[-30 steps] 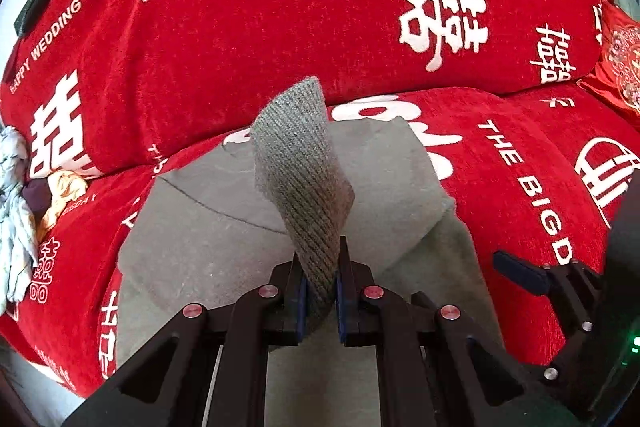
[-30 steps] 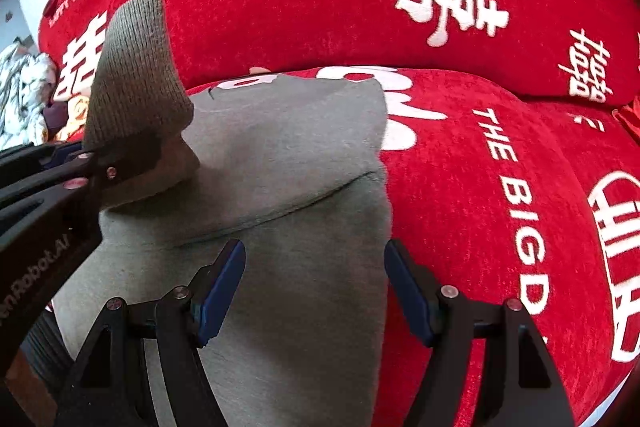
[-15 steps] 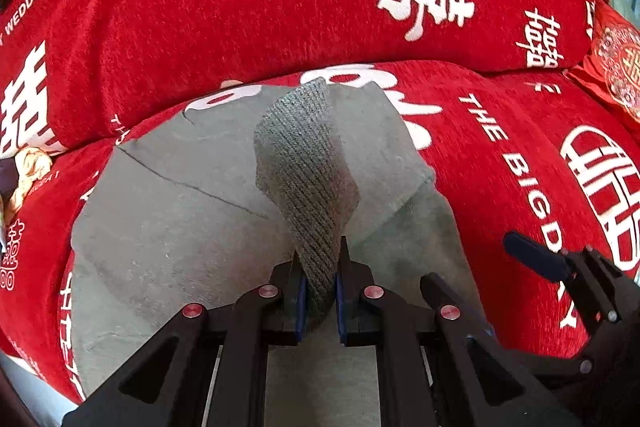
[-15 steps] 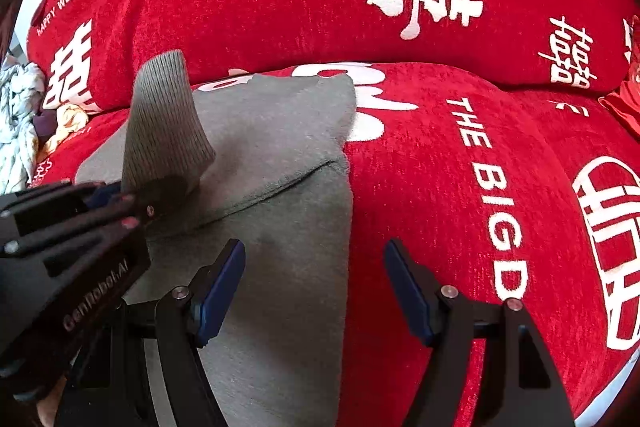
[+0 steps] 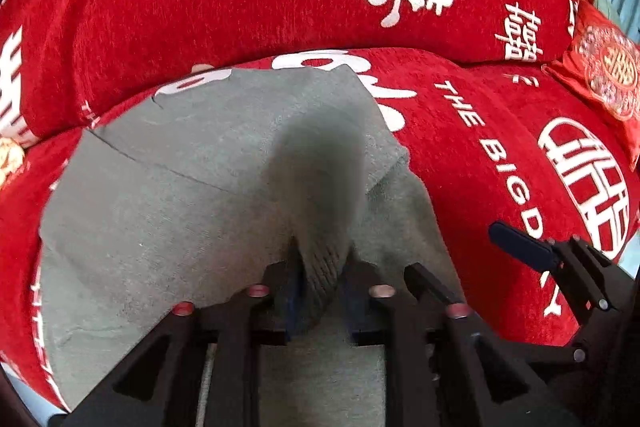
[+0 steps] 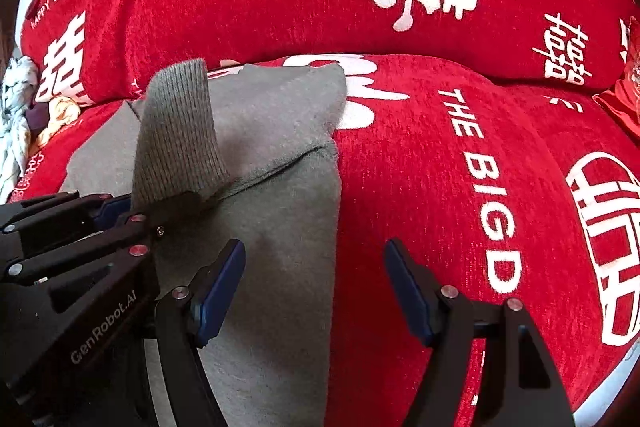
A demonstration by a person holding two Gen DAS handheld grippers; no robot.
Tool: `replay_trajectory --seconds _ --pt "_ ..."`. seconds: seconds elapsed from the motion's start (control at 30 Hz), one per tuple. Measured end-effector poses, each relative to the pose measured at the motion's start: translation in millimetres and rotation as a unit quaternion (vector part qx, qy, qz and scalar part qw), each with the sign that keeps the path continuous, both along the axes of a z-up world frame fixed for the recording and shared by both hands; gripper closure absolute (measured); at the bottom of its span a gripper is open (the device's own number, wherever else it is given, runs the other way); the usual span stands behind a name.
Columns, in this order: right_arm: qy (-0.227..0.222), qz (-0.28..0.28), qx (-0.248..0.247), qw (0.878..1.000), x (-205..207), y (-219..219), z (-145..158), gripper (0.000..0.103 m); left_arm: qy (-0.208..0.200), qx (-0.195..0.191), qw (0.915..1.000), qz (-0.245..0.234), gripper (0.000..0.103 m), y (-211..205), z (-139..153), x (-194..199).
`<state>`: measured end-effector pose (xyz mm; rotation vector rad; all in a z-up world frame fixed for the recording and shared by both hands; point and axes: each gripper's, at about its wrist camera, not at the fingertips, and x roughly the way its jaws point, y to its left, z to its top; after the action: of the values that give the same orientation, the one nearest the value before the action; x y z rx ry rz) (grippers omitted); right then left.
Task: Fold small clothes
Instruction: 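Lay the sleeve down and open the left gripper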
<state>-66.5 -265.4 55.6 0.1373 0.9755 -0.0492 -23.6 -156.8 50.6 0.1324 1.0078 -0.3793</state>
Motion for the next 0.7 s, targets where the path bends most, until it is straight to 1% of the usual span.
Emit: replay_trajectory --seconds 0.03,0.07,0.1,0.17,0.23,0.27,0.33,0.4,0.43,0.47,0.57,0.7 --pt "0.002 -0.005 -0.001 1.0 -0.6 -2.3 -0.1 0.028 0.002 -0.013 0.9999 0.003 0.041 3.0 -0.1 1.0" --pt "0.0 -0.007 0.007 1.0 -1.8 -5.5 0.6 0.028 0.005 -0.024 0.9997 0.007 0.003 5.2 -0.8 1.8" --pt "0.0 -0.01 0.011 1.0 -2.8 -7.7 1.7 0.028 0.0 -0.033 0.9994 0.015 0.0 8.5 -0.3 1.3" --pt "-0.001 -0.016 0.007 1.0 -4.5 -10.6 4.4 0.028 -0.016 -0.054 0.9982 0.021 0.0 16.0 3.3 -1.7" --pt "-0.005 -0.019 0.006 1.0 -6.2 -13.0 8.1 0.028 -0.007 -0.061 0.9981 0.006 0.0 18.7 4.5 -1.5" --pt "-0.006 -0.02 0.006 1.0 -6.5 -13.5 9.7 0.028 -0.006 -0.072 0.9974 -0.003 0.0 23.0 6.4 -2.5" --pt "-0.013 -0.021 0.004 1.0 -7.8 -13.2 14.8 0.028 -0.011 -0.086 0.9962 -0.004 0.0 33.3 11.0 -4.2" --pt "-0.022 -0.028 0.006 0.999 -8.8 -13.1 20.2 0.028 -0.012 -0.11 0.9939 -0.004 0.0 49.0 17.4 -4.1" --pt "-0.024 -0.029 0.007 0.999 -9.0 -12.2 22.1 0.028 -0.019 -0.119 0.9928 0.003 0.0 60.7 21.4 -3.3" --pt "-0.027 -0.028 0.007 0.999 -8.7 -10.3 24.0 0.028 -0.025 -0.118 0.9927 0.01 0.0 65.7 23.9 -3.1" --pt "-0.038 -0.004 -0.003 0.999 -3.8 8.1 29.7 0.028 -0.046 -0.089 0.9931 0.061 0.0 92.5 24.9 7.2" --pt "-0.046 0.025 -0.019 0.998 16.3 36.4 36.4 0.028 -0.035 -0.045 0.9927 0.106 0.0 109.8 9.3 24.7"
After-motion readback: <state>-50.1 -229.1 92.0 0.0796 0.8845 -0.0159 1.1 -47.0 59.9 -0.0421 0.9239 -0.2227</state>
